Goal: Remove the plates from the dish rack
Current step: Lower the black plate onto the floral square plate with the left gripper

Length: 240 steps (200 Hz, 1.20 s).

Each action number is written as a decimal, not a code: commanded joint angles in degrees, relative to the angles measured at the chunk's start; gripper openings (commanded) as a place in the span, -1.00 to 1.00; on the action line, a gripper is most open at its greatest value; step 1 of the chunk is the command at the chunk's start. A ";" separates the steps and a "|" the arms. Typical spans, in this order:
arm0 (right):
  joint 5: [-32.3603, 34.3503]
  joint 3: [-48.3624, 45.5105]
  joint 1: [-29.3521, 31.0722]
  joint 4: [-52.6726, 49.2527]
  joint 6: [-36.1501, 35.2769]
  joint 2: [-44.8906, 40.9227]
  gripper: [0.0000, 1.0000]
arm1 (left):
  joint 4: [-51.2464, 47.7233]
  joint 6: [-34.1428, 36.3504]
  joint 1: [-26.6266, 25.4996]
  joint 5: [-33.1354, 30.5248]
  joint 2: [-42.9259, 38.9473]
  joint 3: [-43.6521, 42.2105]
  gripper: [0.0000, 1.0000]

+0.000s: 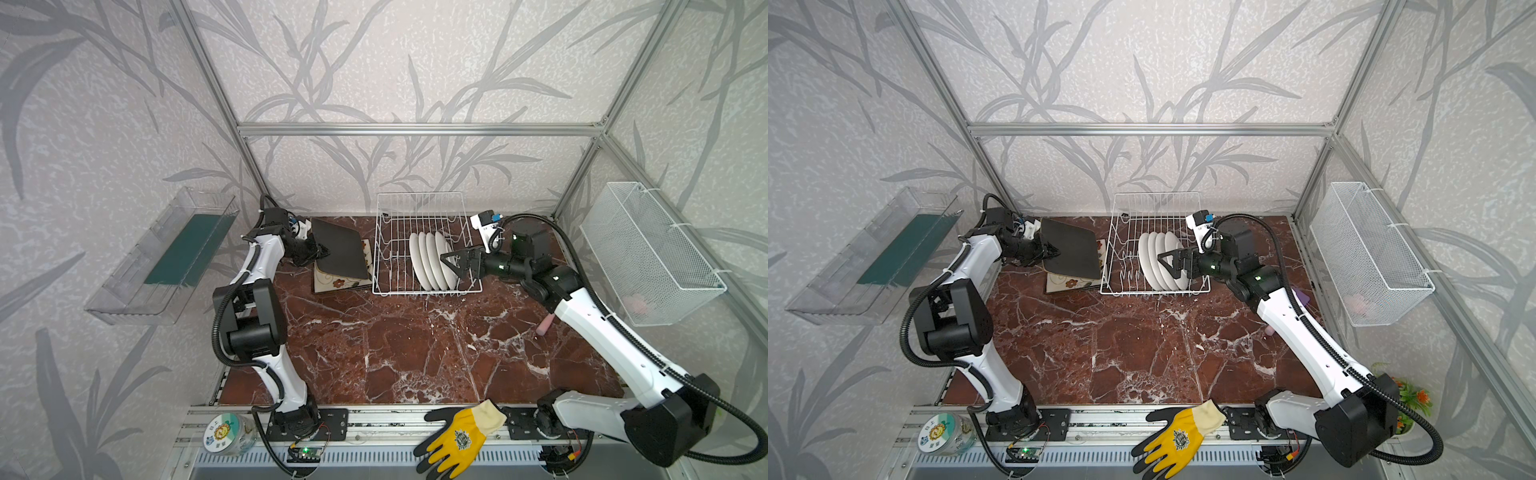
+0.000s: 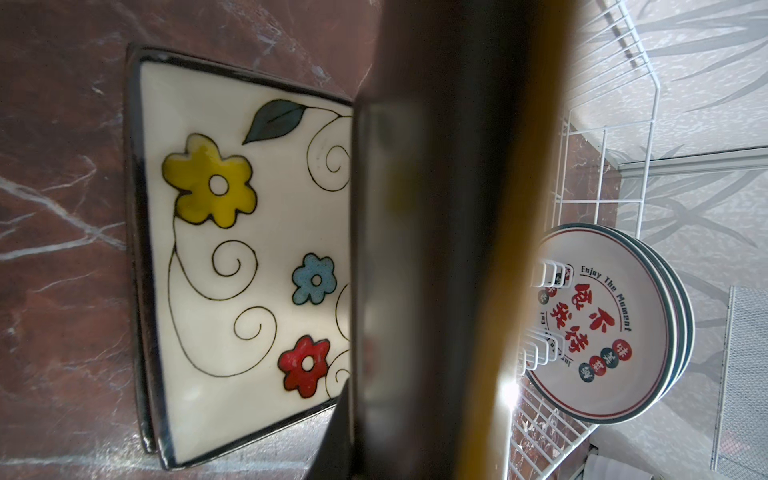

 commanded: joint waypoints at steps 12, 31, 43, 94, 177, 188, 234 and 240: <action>0.78 0.40 0.25 -0.20 -0.81 -0.89 0.98 | 2.68 0.75 0.65 6.67 0.67 3.05 -1.00; 1.00 0.54 0.25 -0.33 -1.04 -0.97 0.98 | 2.47 0.10 1.02 8.25 1.83 3.37 -1.00; 1.47 0.45 0.25 -0.33 -0.95 -0.89 0.98 | 2.53 0.00 1.14 8.75 2.28 3.46 -1.00; 1.53 0.65 0.32 -0.41 -0.50 -0.62 0.98 | 2.12 0.17 1.43 10.33 4.44 3.73 -1.00; 1.06 1.01 0.34 -0.33 -0.56 -0.45 0.98 | -3.58 2.54 2.32 8.78 8.90 6.20 -1.00; 1.04 1.00 0.34 -0.32 -0.65 -0.44 0.98 | -4.24 3.02 2.32 7.30 9.30 6.34 -0.95; 0.69 0.77 0.30 -0.09 -0.80 -0.27 0.98 | -5.15 3.39 2.42 5.52 10.31 6.39 -0.64; 0.61 0.67 0.34 -0.07 -0.75 -0.27 0.98 | -5.13 3.38 2.42 5.23 10.26 6.32 -0.60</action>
